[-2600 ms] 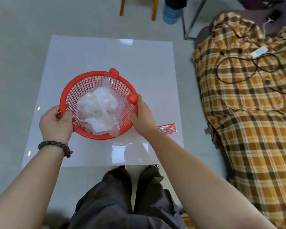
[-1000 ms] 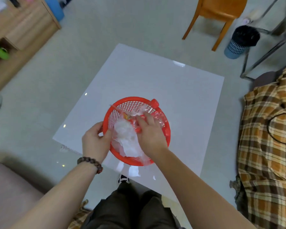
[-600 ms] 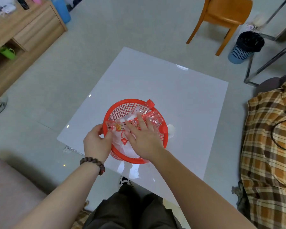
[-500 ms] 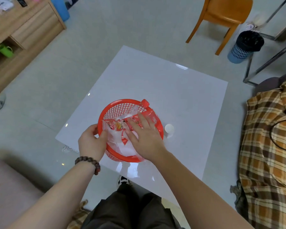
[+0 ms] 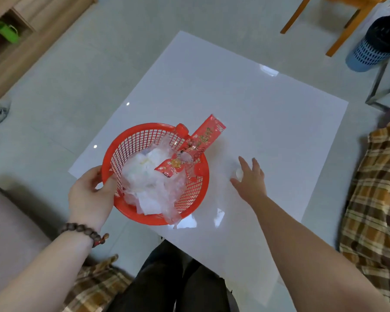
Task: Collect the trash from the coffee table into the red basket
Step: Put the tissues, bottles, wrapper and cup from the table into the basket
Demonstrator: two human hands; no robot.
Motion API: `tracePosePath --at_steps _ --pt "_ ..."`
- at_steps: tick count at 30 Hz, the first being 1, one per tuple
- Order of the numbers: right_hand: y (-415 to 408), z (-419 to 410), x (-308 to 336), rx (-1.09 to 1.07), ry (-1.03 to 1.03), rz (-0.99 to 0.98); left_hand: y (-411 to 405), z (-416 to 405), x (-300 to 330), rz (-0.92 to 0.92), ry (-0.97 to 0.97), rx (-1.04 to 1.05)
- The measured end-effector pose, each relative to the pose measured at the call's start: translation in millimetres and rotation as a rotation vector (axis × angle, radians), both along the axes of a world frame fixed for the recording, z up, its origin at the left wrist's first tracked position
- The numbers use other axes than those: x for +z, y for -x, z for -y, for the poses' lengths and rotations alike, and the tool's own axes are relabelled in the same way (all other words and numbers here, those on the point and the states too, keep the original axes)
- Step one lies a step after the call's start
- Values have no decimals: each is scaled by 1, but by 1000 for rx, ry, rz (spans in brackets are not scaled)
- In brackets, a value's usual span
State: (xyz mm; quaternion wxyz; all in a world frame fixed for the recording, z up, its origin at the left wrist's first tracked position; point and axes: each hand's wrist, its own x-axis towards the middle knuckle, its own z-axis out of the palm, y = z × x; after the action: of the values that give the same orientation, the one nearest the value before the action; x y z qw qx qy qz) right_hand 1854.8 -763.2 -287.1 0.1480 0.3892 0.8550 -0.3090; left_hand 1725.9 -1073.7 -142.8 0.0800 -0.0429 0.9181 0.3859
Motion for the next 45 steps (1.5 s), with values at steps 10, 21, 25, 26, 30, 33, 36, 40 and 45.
tracePosePath --at_steps 10,21,25,26,30,33,36,40,45 --pt "17 6 10 -271 67 -251 -2 -6 -12 24 -50 22" --pt "29 61 190 -61 -44 -824 0 -32 37 26 -213 -65" --pt "29 78 209 42 -62 -739 -1 -45 59 36 -305 -107" --pt "28 82 213 84 -79 -720 -2 -48 63 35 -329 -123" --pt "25 102 222 246 -126 -564 -4 -58 77 17 -385 -207" --pt "22 115 224 240 -164 -493 -8 -64 83 9 -407 -278" --pt "16 117 228 243 -194 -495 -11 -66 83 -6 -390 -308" --pt "7 115 241 206 -215 -553 -7 -63 80 9 -382 -284" --pt "-7 114 261 72 -254 -724 5 -59 81 59 -408 -261"
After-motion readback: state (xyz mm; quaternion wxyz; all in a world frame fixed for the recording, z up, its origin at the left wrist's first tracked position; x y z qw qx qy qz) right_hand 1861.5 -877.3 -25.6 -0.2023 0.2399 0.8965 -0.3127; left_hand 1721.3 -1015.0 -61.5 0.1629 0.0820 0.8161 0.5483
